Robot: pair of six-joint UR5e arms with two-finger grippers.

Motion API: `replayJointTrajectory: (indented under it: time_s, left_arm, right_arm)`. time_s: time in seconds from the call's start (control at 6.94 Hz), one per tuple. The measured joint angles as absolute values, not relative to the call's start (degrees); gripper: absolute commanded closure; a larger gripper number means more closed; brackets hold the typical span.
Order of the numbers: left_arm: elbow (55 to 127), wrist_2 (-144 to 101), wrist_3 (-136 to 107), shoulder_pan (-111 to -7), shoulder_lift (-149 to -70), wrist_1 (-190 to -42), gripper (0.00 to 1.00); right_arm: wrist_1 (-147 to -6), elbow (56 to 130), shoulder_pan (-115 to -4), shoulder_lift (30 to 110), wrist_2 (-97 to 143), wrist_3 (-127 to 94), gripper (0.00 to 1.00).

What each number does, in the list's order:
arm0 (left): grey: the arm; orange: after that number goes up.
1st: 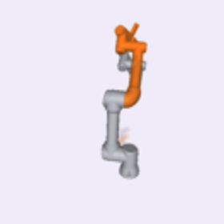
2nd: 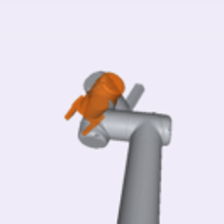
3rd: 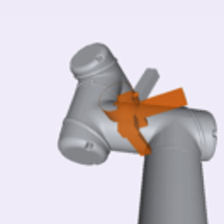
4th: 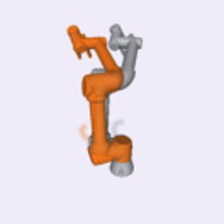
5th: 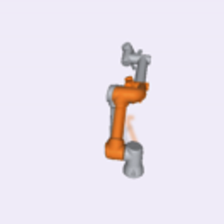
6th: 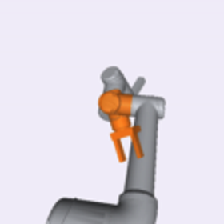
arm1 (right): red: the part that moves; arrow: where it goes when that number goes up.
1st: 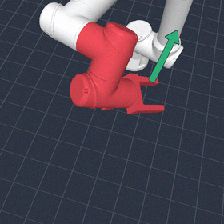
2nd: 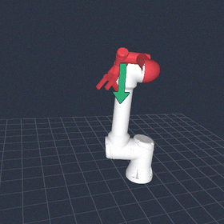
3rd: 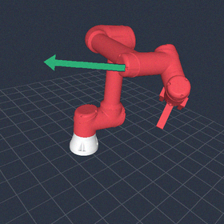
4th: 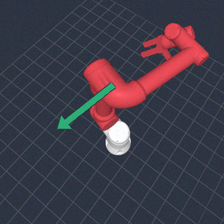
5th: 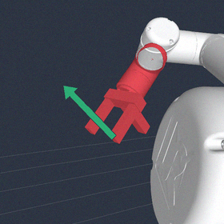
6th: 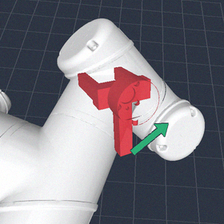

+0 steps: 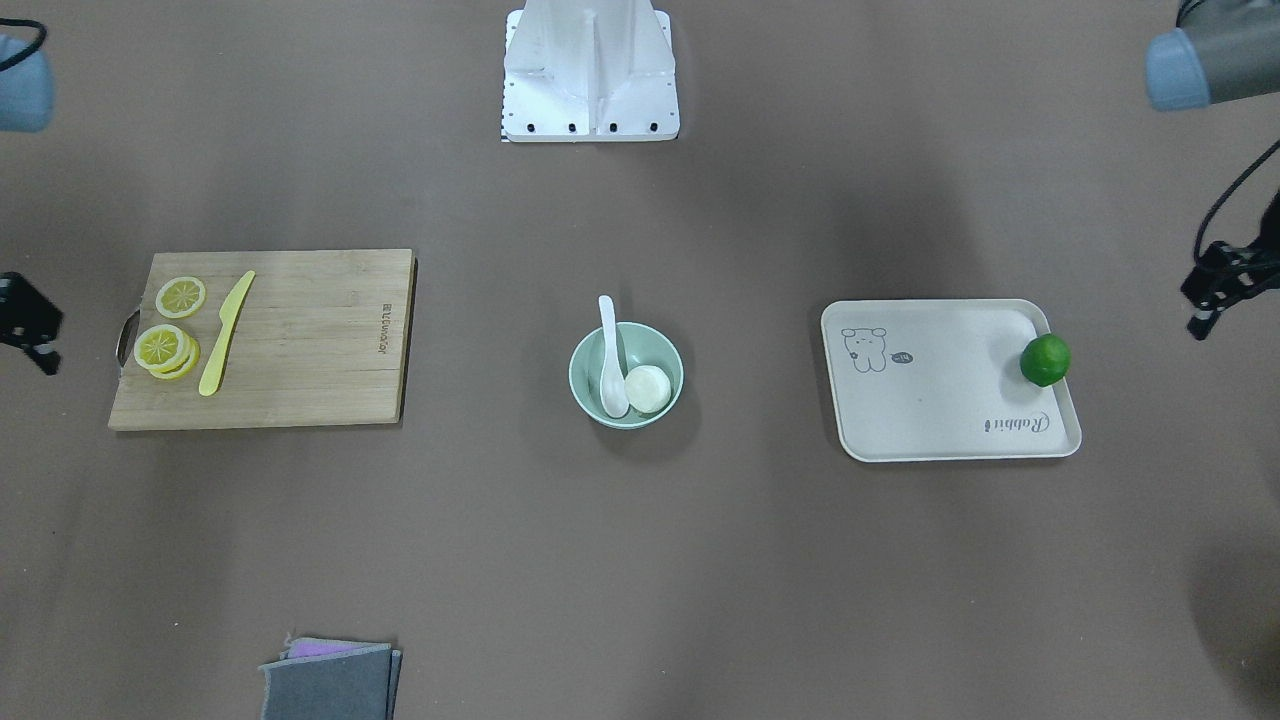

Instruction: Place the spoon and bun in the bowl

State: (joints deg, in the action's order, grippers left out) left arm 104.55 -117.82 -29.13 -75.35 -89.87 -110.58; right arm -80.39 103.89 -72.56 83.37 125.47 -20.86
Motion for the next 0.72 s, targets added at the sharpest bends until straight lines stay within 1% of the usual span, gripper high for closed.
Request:
replayJointTrajectory:
  time_s: [0.29, 0.43, 0.72]
  left_arm:
    - [104.1, -122.1, -18.8, -85.5, -89.6, -101.0, 0.02]
    - [103.7, -125.6, -16.8, -88.6, -89.5, -97.2, 0.02]
    - [103.1, -129.5, -16.0, -90.8, -89.0, -93.8, 0.02]
  right_arm:
    - [-80.5, 94.2, -85.5, 87.1, 132.2, -3.0, 0.00]
    - [-80.5, 89.7, -89.4, 88.2, 133.0, 1.2, 0.00]
    - [-80.9, 87.2, -93.6, 90.0, 133.0, 3.0, 0.00]
